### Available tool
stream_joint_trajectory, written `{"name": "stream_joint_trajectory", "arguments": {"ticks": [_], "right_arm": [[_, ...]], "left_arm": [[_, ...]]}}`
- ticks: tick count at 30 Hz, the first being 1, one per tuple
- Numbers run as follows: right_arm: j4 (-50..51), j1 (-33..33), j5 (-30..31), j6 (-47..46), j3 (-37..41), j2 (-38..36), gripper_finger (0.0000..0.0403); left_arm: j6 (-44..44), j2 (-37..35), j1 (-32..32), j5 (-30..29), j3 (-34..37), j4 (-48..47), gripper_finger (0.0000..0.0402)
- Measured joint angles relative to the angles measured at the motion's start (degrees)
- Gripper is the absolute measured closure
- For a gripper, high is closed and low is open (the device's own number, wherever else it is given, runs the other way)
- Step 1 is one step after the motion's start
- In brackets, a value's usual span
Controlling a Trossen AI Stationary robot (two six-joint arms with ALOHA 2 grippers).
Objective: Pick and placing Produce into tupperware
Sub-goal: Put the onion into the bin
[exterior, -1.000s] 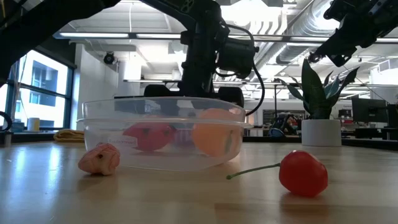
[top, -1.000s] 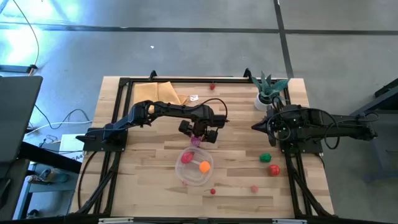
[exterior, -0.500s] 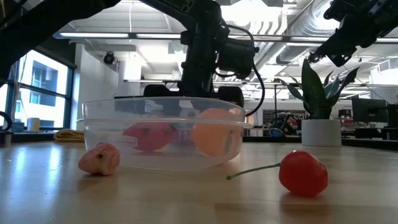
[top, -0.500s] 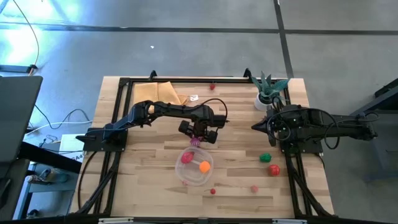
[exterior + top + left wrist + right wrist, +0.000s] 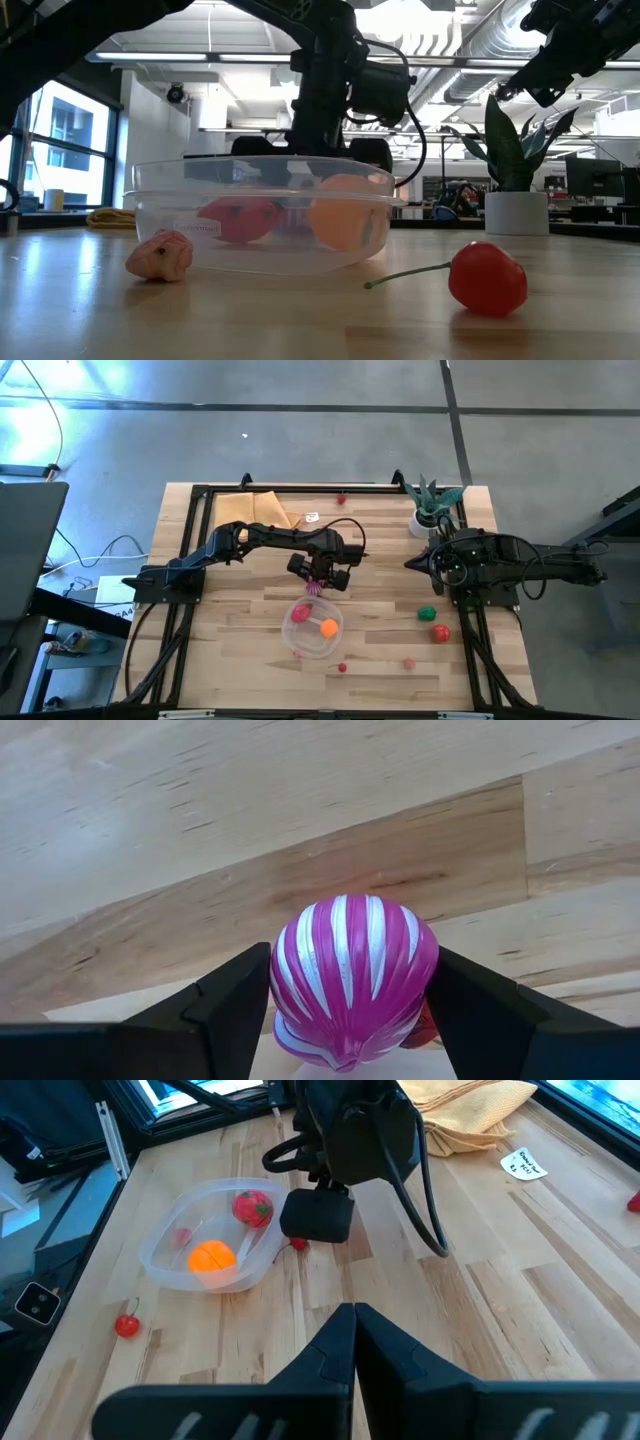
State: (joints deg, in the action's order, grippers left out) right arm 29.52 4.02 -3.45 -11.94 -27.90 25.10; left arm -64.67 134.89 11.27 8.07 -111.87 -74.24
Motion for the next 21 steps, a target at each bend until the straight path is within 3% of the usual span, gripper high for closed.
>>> {"name": "stream_joint_trajectory", "arguments": {"ticks": [21], "right_arm": [[0.0, 0.0, 0.0, 0.0, 0.0, 0.0, 0.0402]], "left_arm": [[0.0, 0.0, 0.0, 0.0, -0.5, -0.3, 0.0158]]}}
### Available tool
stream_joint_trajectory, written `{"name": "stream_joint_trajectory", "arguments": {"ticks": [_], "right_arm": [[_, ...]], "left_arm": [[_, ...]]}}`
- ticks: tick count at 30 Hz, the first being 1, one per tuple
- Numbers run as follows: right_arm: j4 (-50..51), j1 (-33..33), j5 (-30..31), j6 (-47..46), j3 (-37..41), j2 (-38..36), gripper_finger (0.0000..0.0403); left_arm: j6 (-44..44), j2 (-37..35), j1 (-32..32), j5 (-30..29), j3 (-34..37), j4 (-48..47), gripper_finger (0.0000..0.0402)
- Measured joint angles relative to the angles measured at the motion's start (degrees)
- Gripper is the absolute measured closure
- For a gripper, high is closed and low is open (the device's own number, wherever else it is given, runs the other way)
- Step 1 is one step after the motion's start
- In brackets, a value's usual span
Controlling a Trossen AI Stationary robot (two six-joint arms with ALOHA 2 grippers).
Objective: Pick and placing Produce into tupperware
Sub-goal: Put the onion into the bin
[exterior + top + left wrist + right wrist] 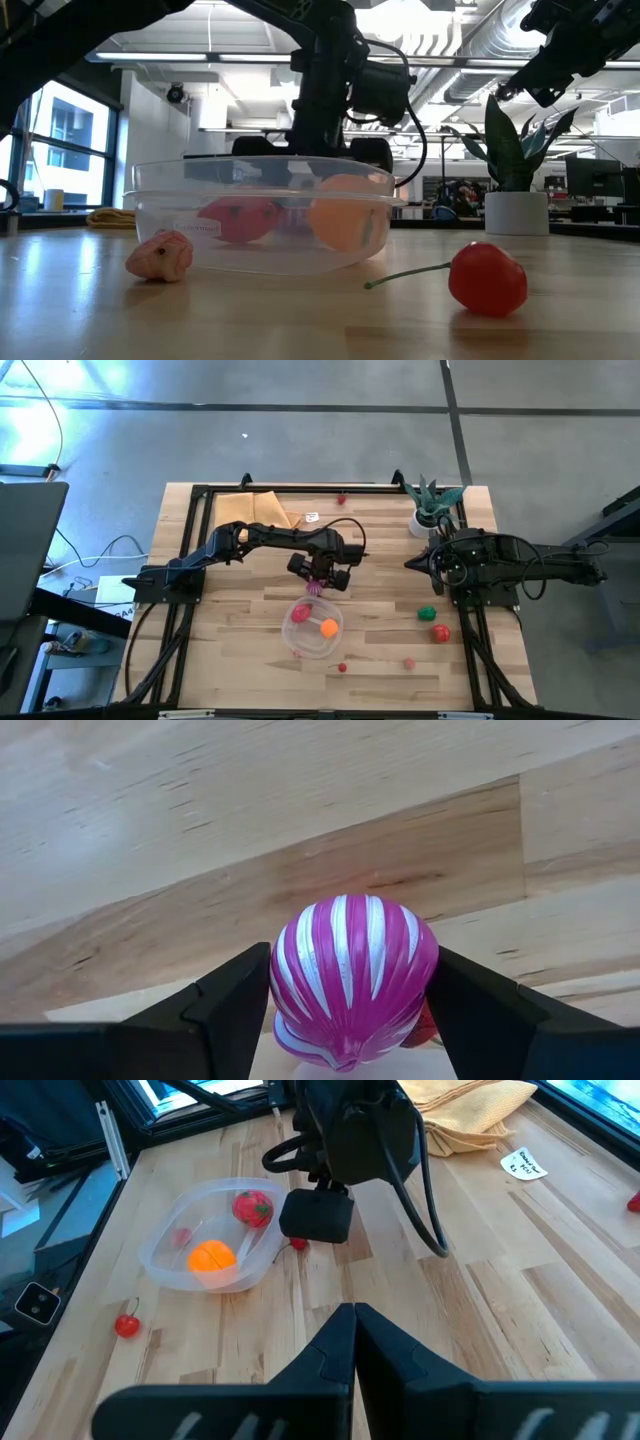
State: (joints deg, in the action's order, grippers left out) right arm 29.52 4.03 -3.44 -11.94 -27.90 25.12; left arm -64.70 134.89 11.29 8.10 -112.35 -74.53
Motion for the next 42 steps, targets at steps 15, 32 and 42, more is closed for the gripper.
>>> {"name": "stream_joint_trajectory", "arguments": {"ticks": [15, 32, 42], "right_arm": [[0.0, 0.0, 0.0, 0.0, 0.0, 0.0, 0.0402], [0.0, 0.0, 0.0, 0.0, 0.0, 0.0, 0.0402], [0.0, 0.0, 0.0, 0.0, 0.0, 0.0, 0.0402]], "left_arm": [[0.0, 0.0, -0.6, -0.8, -11.7, -11.4, 0.0158], [-12.6, -1.3, -11.2, -3.2, -19.7, -15.5, 0.0158], [-16.4, -1.4, -14.8, -5.7, -16.4, -13.9, 0.0158]]}}
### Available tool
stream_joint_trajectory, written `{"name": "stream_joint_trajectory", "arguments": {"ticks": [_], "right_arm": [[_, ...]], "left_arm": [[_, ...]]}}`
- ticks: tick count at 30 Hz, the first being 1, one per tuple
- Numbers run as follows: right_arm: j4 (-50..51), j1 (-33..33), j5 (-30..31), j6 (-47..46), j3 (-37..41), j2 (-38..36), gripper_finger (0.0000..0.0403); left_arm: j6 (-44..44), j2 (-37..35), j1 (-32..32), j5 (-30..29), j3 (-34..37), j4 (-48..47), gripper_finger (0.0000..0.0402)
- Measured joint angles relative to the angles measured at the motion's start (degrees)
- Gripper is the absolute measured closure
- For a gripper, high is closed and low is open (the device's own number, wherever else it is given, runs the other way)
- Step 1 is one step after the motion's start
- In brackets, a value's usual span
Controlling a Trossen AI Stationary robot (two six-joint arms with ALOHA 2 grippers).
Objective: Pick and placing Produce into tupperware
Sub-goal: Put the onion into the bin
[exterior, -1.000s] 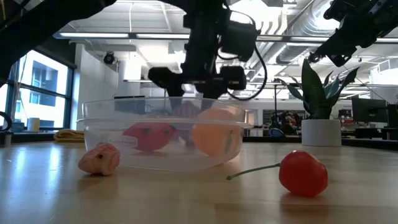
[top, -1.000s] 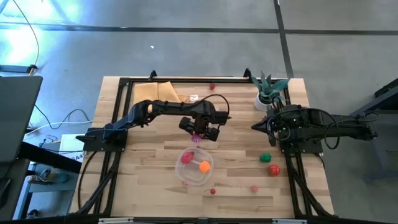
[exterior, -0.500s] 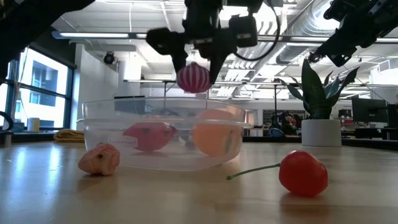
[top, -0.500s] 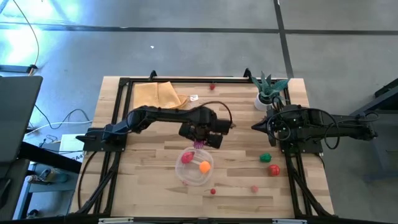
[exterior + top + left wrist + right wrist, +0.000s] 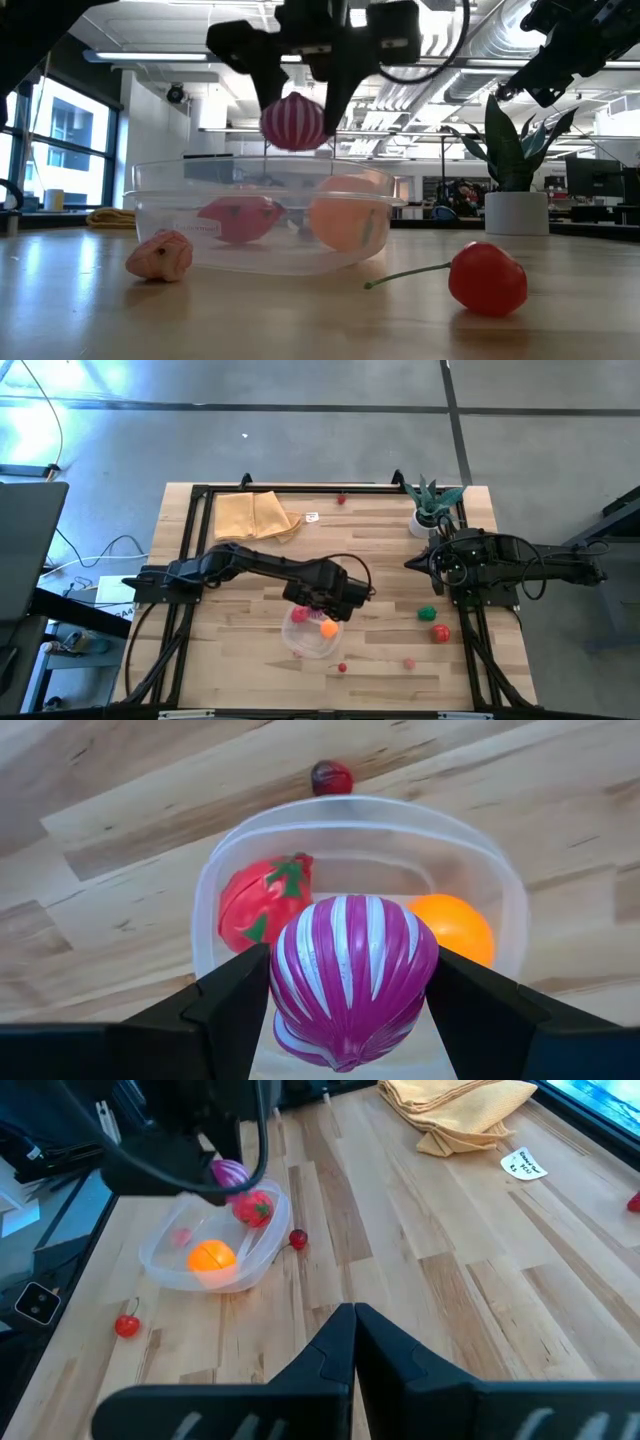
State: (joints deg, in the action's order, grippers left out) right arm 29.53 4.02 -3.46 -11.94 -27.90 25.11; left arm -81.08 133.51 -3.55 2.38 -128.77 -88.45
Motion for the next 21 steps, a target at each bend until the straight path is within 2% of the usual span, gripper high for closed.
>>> {"name": "stream_joint_trajectory", "arguments": {"ticks": [8, 21], "right_arm": [[0.0, 0.0, 0.0, 0.0, 0.0, 0.0, 0.0402], [0.0, 0.0, 0.0, 0.0, 0.0, 0.0, 0.0402]], "left_arm": [[1.2, 0.0, 0.2, 4.5, 6.4, 6.6, 0.0158], [1.3, 0.0, 0.2, 6.2, 12.3, 12.8, 0.0158]]}}
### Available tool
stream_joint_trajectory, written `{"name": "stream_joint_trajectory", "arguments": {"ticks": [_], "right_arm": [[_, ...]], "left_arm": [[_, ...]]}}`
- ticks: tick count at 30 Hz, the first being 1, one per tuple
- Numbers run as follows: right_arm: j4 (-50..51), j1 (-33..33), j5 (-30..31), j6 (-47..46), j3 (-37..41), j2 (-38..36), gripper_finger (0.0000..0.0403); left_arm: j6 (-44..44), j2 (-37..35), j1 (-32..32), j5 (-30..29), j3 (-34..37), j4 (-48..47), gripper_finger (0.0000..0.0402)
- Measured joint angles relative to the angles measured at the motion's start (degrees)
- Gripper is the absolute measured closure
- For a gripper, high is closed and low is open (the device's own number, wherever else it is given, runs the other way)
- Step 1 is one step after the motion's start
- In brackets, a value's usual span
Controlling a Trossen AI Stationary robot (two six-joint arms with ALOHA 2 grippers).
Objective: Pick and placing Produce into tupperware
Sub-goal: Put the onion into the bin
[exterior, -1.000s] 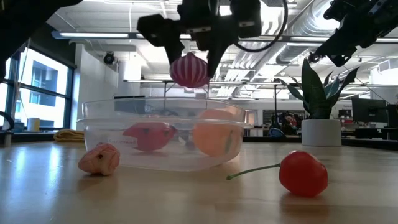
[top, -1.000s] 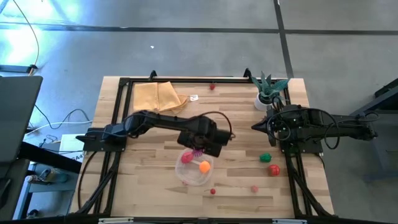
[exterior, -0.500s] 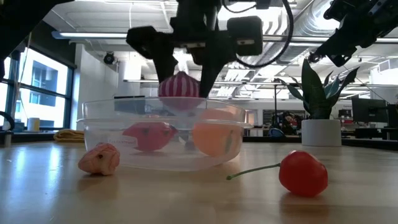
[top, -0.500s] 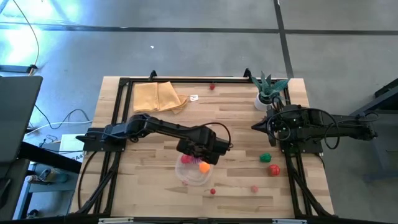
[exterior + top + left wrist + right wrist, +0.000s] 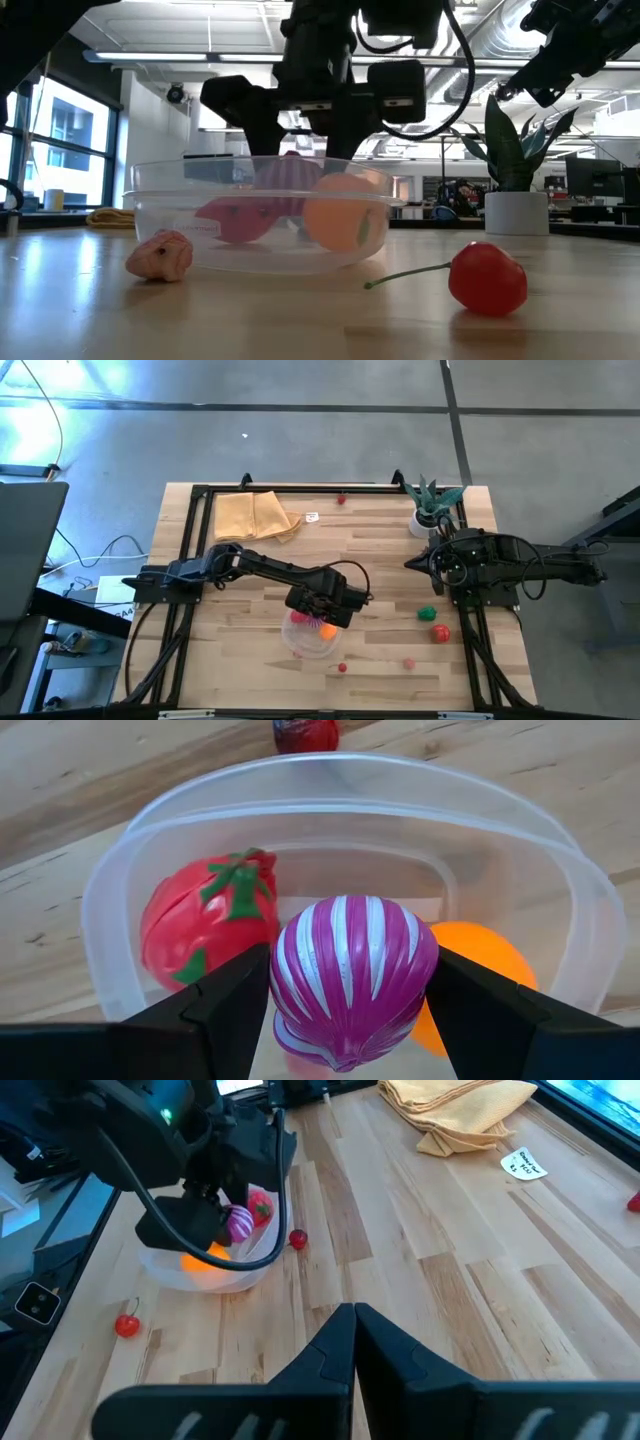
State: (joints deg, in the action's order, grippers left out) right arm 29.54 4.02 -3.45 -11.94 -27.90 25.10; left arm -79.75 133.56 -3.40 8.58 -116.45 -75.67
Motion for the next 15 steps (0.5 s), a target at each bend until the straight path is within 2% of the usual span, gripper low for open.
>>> {"name": "stream_joint_trajectory", "arguments": {"ticks": [10, 15], "right_arm": [[0.0, 0.0, 0.0, 0.0, 0.0, 0.0, 0.0402], [0.0, 0.0, 0.0, 0.0, 0.0, 0.0, 0.0402]], "left_arm": [[1.3, 0.0, 0.0, 0.0, 0.3, 0.6, 0.0157], [1.5, 0.0, 0.0, -0.1, 0.3, 1.0, 0.0138]]}}
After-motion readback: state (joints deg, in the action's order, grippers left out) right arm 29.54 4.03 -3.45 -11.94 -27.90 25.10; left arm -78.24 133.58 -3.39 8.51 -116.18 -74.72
